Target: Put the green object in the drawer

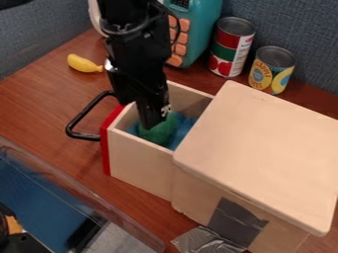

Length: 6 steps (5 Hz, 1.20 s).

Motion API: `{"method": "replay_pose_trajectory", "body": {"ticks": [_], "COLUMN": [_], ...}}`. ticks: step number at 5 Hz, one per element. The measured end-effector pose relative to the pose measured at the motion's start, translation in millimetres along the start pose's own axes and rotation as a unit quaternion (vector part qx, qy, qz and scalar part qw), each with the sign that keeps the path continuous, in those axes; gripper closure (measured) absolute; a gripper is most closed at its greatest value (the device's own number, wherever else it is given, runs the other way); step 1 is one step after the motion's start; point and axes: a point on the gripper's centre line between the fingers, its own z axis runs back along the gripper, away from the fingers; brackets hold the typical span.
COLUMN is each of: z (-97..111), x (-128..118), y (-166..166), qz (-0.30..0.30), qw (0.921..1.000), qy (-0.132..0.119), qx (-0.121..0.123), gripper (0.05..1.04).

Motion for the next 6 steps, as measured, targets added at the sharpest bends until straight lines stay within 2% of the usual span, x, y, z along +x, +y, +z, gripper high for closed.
{"method": "replay_pose_trajectory", "body": {"ticks": [1,2,3,4,5,6], "z": [5,23,31,19,14,22], "x": [-2,-26,-61,-88,-99,-95], "y": [8,36,66,86,109,139], "qz": [0.004,0.004,-0.009,-0.006,0.009,0.024], "qw": [0.9999,0.9994,0.9997,0.9994,0.9987,0.9982], "qy": [-0.009,-0.02,-0.008,0.035,0.049,0.043], "qx": [0.007,0.026,0.021,0.001,0.009,0.032], "gripper": [0.072,0.077,0.083,0.083,0.083,0.083]}}
